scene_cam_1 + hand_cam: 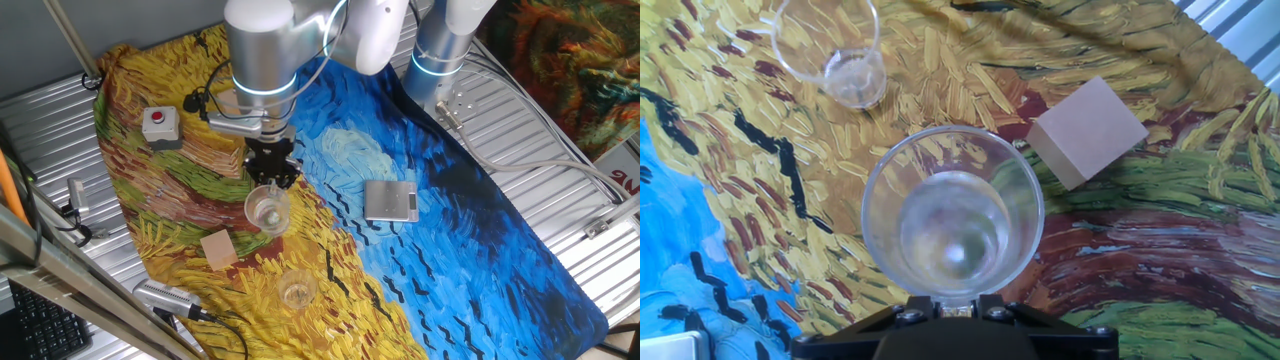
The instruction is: Pour the water from one cup into another empty cup
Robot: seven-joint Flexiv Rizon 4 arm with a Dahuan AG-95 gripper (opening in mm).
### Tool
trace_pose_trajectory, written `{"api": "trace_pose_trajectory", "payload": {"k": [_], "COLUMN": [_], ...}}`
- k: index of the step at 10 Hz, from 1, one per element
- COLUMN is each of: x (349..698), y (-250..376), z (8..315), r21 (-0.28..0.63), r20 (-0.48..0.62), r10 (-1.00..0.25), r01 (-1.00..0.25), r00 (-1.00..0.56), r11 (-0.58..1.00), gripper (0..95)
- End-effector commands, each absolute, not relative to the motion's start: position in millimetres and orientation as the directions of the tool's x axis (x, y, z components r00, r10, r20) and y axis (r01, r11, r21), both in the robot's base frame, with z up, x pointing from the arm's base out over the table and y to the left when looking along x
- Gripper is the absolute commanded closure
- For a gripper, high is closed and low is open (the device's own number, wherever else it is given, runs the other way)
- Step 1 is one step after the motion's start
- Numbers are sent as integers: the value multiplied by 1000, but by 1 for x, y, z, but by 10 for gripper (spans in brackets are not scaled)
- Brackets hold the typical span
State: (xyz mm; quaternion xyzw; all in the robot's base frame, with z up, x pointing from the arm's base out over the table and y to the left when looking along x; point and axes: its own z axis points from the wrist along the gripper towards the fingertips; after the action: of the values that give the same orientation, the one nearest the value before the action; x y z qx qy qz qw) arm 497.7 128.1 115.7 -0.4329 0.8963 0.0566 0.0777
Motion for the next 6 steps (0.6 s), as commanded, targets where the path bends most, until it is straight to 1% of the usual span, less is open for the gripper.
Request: {"api": "trace_pose_trajectory", "payload": {"k": [1, 3, 6], "x": [498, 498, 498], "y": [128, 128, 128], "z": [116, 116, 116], "r21": [27, 18, 1], "r20": [-196, -194, -158], "r10": [-784, -794, -837], "r01": [-802, -811, -848], "r00": [-589, -576, -523], "r11": [596, 585, 530], "gripper": [950, 950, 950]}}
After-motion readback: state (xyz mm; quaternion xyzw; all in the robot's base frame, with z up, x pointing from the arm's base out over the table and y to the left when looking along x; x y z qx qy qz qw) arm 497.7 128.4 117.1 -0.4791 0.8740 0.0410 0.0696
